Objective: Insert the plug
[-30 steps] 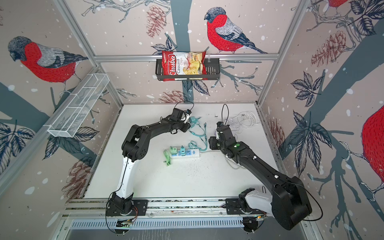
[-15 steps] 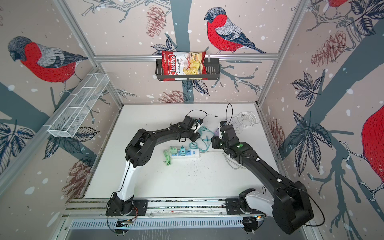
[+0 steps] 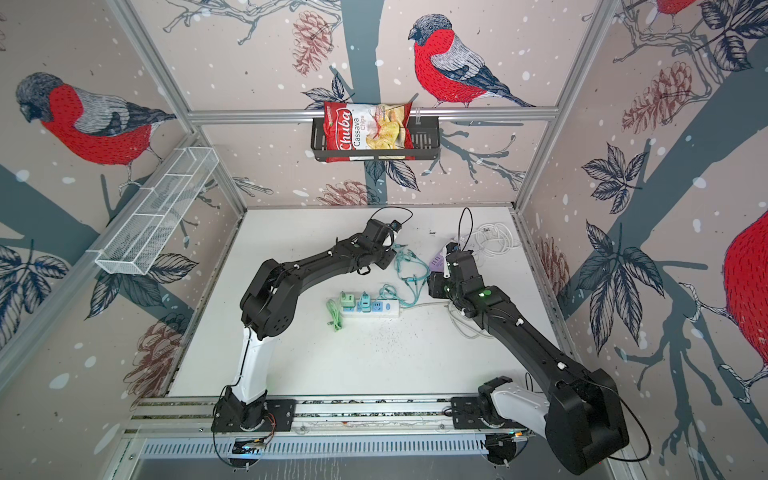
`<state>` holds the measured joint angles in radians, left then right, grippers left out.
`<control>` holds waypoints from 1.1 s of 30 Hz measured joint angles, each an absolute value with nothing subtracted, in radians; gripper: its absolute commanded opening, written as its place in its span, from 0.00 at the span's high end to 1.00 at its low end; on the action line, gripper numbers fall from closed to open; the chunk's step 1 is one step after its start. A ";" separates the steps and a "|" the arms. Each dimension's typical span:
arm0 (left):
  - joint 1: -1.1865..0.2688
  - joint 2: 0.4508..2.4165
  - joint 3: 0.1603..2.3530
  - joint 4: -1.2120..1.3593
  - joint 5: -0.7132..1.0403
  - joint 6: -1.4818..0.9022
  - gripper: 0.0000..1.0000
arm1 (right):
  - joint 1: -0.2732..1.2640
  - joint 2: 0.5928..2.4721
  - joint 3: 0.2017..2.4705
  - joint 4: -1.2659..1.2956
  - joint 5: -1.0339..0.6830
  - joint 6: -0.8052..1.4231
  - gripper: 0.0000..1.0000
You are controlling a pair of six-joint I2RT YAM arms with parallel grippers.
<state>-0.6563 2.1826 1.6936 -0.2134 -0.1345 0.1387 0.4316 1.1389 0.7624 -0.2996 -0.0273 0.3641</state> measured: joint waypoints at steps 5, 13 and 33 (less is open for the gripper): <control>-0.579 2.255 1.788 -0.219 -0.136 0.152 0.49 | 0.432 1.139 0.762 -0.300 -0.034 0.364 0.46; -0.514 2.328 1.871 -0.161 -0.054 0.077 0.49 | 0.431 1.153 0.762 -0.300 -0.038 0.365 0.46; -0.495 2.498 1.980 -0.139 -0.022 0.023 0.52 | 0.426 1.150 0.757 -0.299 -0.044 0.364 0.46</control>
<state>-0.4946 2.4985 1.9804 -0.1390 -0.0223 0.0235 0.4259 1.1500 0.7567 -0.2993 -0.0441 0.3641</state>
